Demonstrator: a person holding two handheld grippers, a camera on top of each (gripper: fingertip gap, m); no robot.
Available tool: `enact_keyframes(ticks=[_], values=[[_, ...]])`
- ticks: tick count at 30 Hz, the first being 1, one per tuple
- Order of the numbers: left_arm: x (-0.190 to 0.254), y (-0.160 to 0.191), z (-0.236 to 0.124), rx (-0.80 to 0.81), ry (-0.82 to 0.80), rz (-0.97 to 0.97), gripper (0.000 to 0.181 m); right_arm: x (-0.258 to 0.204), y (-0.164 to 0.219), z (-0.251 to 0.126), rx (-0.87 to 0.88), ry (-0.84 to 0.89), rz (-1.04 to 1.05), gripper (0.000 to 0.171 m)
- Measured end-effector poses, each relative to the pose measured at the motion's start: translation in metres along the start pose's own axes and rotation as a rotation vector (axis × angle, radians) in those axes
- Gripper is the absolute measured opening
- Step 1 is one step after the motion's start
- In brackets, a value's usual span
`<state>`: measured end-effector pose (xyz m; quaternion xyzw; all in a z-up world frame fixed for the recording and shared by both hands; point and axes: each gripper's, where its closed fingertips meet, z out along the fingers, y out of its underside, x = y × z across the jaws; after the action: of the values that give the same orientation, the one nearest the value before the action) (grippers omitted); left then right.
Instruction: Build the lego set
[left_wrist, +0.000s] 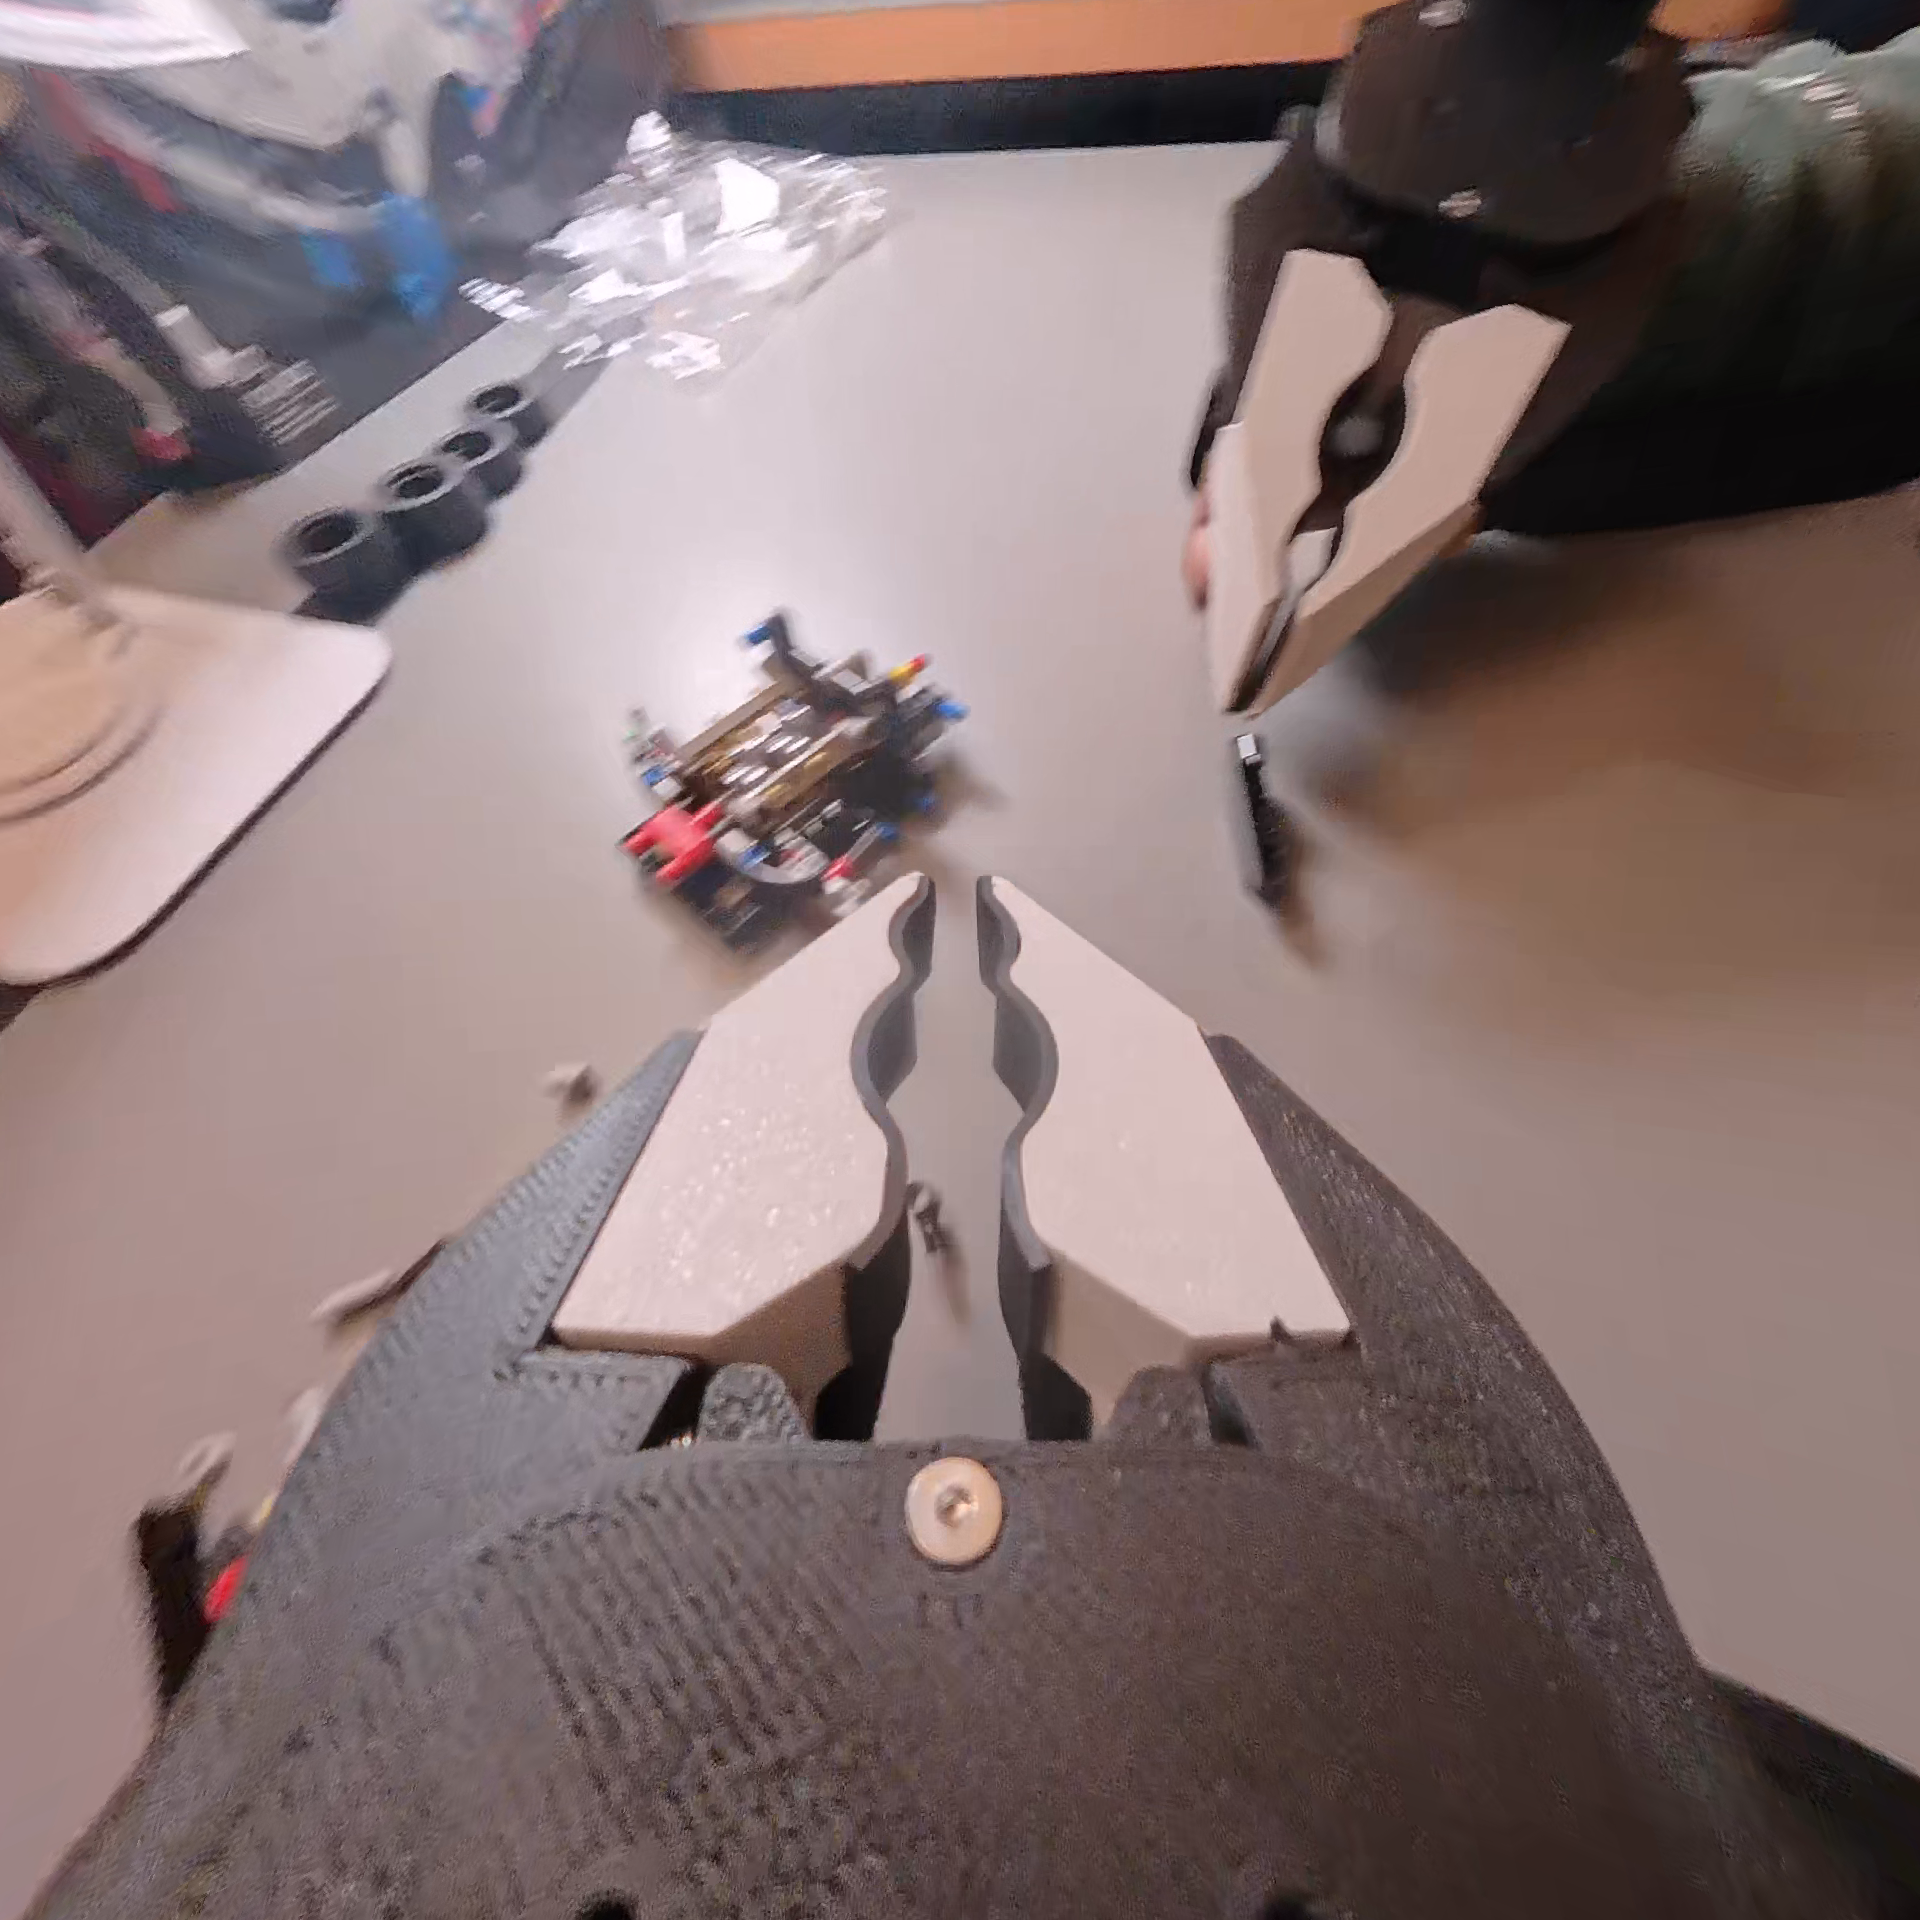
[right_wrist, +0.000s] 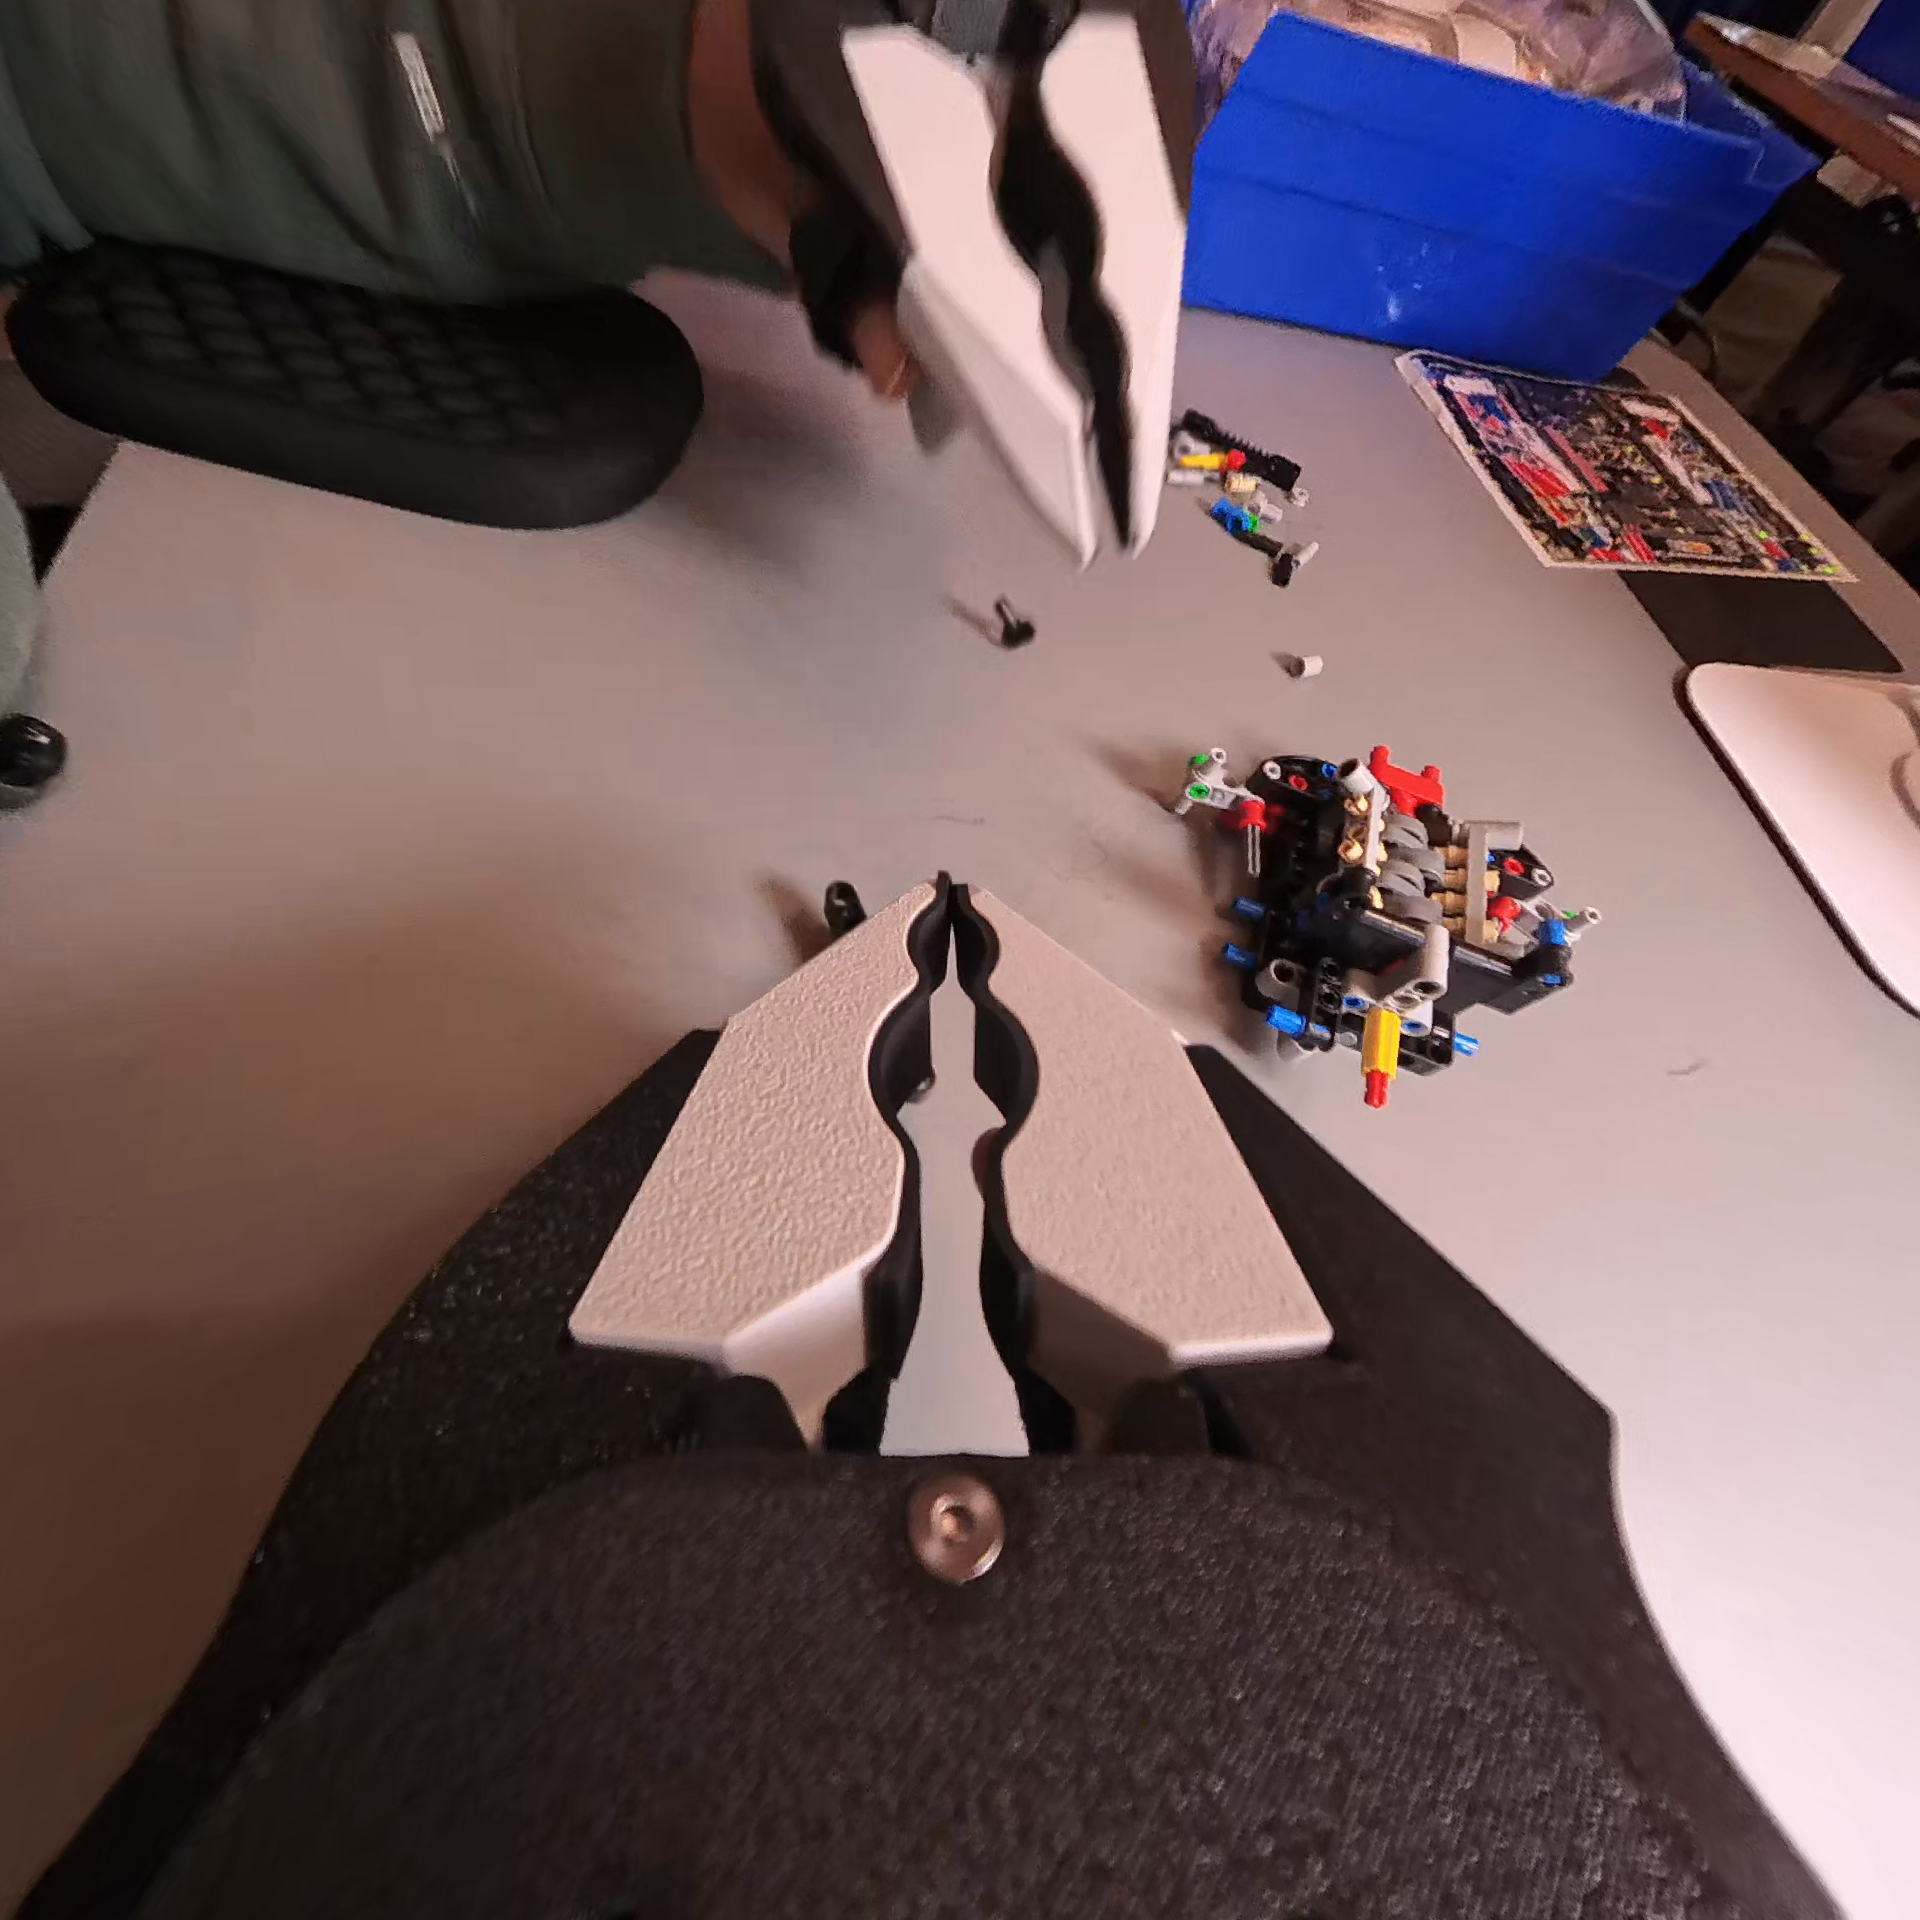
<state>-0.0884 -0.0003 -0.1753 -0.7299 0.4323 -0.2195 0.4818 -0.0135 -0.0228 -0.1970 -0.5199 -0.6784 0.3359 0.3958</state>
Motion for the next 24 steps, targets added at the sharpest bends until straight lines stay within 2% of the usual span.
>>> enact_keyframes(ticks=[3, 7, 14, 24], values=[[-0.030, 0.017, -0.027, -0.050, -0.088, -0.097, 0.008, 0.002, 0.010, 0.001, -0.041, -0.015, 0.010, 0.004], [-0.045, 0.053, -0.048, -0.169, -0.109, -0.206, 0.011, 0.003, 0.015, -0.004, -0.053, -0.059, 0.046, 0.015], [-0.023, 0.097, -0.038, -0.420, -0.016, -0.149, 0.016, 0.007, 0.017, -0.005, -0.054, -0.055, 0.064, 0.017], [-0.011, 0.091, -0.018, -0.406, 0.012, -0.132, 0.018, 0.008, 0.016, -0.004, -0.044, -0.047, 0.060, 0.015]])
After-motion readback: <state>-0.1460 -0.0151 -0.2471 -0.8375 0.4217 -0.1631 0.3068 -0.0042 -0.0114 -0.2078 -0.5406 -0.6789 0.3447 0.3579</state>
